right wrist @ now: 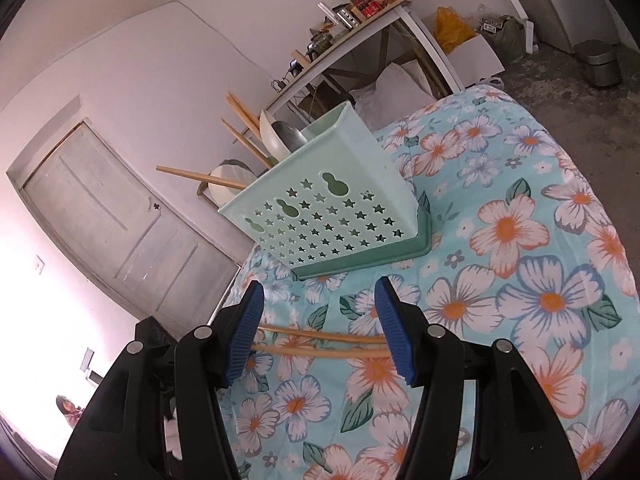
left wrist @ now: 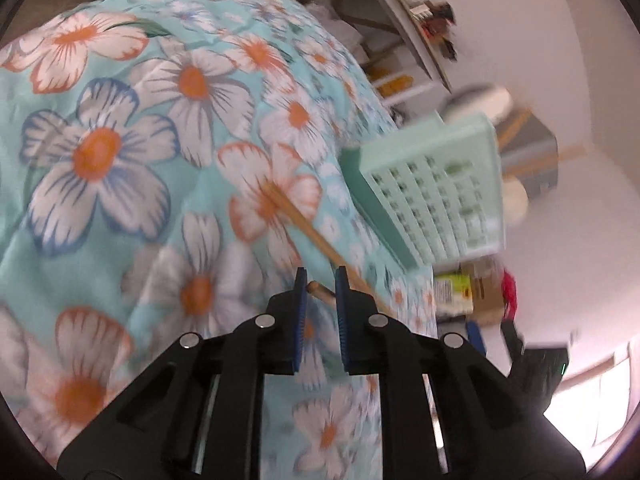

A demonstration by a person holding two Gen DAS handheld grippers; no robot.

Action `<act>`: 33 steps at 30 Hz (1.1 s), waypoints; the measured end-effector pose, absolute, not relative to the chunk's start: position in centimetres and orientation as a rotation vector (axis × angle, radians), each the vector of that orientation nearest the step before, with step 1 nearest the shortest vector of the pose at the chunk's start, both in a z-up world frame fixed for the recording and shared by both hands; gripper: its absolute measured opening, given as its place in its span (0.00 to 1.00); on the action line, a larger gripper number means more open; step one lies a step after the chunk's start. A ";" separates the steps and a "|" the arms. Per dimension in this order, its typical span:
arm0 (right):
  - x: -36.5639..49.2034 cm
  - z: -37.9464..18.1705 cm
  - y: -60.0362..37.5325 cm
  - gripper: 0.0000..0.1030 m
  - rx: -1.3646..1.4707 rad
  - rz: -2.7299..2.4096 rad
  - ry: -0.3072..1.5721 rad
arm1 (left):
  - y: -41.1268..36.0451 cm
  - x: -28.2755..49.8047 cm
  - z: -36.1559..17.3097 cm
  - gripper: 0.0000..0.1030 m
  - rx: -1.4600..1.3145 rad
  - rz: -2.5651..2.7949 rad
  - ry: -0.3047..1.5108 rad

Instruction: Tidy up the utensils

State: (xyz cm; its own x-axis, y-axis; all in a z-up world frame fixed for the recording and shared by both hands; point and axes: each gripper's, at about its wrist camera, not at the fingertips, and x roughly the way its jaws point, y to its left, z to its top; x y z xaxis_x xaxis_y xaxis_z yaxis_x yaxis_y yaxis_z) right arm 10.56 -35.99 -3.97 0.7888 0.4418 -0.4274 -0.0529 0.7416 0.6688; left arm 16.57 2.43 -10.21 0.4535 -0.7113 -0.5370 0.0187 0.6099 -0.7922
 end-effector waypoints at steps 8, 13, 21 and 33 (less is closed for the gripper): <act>10.0 -3.2 -36.2 0.55 0.673 0.282 0.591 | 1.3 11.8 -7.6 0.27 -0.432 -0.583 1.037; 9.8 -3.0 -36.4 0.55 0.661 0.266 0.583 | 1.7 9.8 -5.1 0.53 -0.313 -0.550 0.910; 9.1 -3.5 -37.5 0.55 0.631 0.178 0.605 | -8.1 8.9 -1.7 0.53 0.110 -0.724 0.730; 8.0 -6.4 -41.8 0.55 0.660 0.063 0.646 | -20.9 9.1 -6.4 0.39 0.573 -0.873 0.738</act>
